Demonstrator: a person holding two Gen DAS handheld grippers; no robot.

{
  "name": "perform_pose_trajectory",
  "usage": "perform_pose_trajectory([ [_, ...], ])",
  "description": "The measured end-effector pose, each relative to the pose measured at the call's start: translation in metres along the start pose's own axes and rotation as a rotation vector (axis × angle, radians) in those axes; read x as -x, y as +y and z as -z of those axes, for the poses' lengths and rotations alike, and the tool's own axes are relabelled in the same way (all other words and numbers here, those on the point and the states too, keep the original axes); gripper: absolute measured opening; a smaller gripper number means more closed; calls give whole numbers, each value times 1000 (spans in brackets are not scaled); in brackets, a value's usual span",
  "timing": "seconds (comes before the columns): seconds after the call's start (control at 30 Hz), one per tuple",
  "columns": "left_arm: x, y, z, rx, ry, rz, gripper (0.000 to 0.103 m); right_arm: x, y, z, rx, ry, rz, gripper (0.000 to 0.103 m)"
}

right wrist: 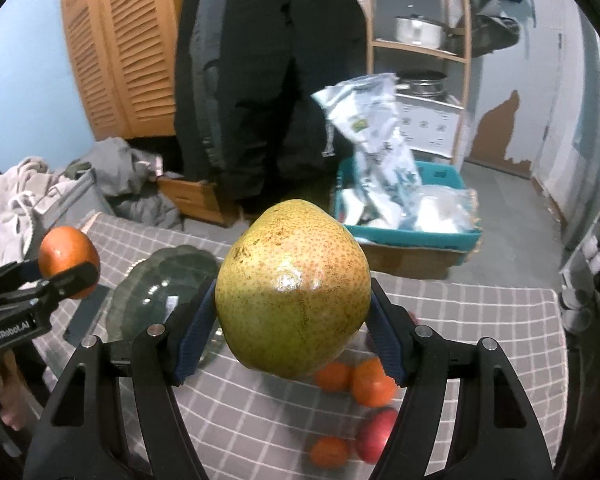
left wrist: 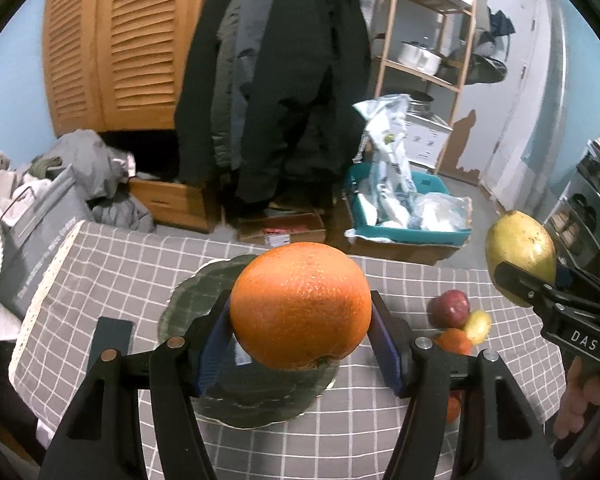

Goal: Organize fruits
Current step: 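Carry the orange with the left tool while the right tool carries the pear to the bowl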

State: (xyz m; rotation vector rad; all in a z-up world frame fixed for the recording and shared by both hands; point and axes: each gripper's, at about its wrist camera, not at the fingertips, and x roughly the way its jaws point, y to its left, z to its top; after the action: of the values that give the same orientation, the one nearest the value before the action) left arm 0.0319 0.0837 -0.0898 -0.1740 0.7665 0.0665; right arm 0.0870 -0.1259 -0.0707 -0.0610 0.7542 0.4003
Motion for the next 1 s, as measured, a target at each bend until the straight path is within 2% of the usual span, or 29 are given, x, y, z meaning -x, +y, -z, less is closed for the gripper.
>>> perform_pose_trajectory([
  [0.33, -20, 51, 8, 62, 52, -42, 65, -49, 50, -13, 27, 56, -90, 72],
  [0.6, -60, 85, 26, 114, 154, -77, 65, -95, 79, -5, 36, 143, -138, 72],
  [1.0, -124, 104, 54, 168, 307, -95, 66, -146, 100, 14, 46, 245, -175, 72],
])
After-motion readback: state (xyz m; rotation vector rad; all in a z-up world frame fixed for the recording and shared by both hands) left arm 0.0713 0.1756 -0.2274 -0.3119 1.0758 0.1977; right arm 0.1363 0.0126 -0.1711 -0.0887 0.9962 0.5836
